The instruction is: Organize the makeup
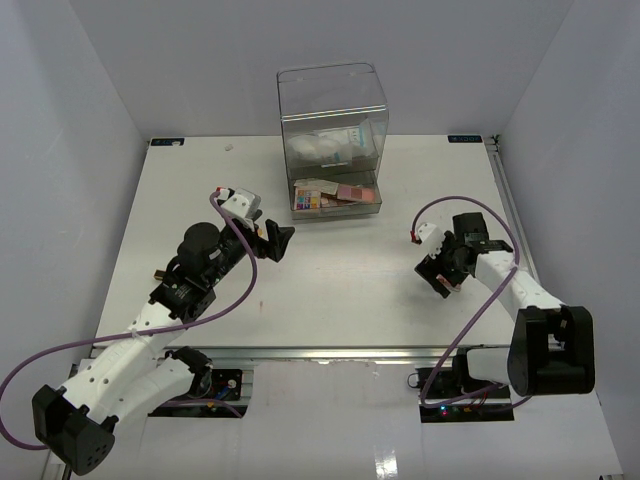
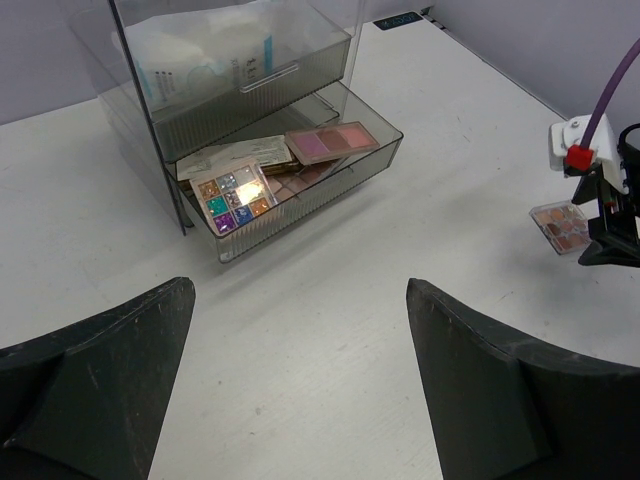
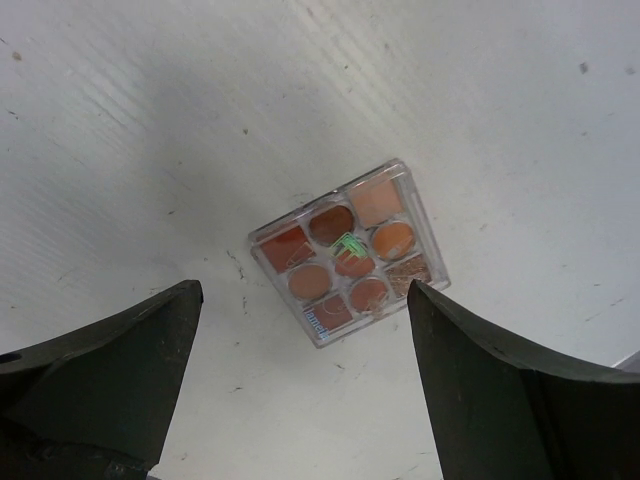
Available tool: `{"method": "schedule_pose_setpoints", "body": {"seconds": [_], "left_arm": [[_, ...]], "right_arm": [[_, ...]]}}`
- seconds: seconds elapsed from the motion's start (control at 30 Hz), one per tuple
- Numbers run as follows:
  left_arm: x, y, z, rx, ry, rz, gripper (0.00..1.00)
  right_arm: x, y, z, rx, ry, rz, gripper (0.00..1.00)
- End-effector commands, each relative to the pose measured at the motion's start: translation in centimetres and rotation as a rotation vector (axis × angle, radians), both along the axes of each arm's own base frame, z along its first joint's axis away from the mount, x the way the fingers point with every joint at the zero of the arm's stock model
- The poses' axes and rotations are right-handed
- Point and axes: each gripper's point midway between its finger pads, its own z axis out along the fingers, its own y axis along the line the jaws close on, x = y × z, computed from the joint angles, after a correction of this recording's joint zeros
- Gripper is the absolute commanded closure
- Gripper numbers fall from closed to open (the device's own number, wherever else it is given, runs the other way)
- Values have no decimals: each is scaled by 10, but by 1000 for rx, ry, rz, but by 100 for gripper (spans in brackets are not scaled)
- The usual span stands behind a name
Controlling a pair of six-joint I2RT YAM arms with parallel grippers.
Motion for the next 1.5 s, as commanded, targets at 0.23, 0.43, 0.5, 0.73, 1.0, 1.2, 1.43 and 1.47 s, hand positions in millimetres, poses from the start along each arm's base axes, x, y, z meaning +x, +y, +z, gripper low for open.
{"method": "schedule_pose_setpoints", "body": {"seconds": [0.23, 0.43, 0.5, 0.73, 1.0, 1.2, 1.43, 1.47], "left_arm": [[-3, 1, 9, -9, -26, -10, 2], [-3, 1, 9, -10, -28, -11, 2], [-3, 1, 9, -10, -28, -11, 2], [-4, 1, 10, -11, -30, -10, 2], [-3, 1, 9, -10, -28, -8, 2], [-3, 1, 9, -11, -29, -8, 2], [-3, 1, 8, -8, -27, -8, 2], [-3, 1, 8, -8, -27, -8, 2]], "right_arm": [[29, -11, 34, 0, -88, 25, 10], [23, -15, 22, 62, 12, 27, 10], [19, -14, 20, 62, 21, 89, 10], [13, -14, 7, 68, 121, 169, 10], [22, -17, -4, 43, 150, 254, 10], [27, -17, -11, 41, 149, 245, 10], [27, -20, -19, 30, 151, 235, 10], [26, -20, -21, 27, 151, 235, 10]]}}
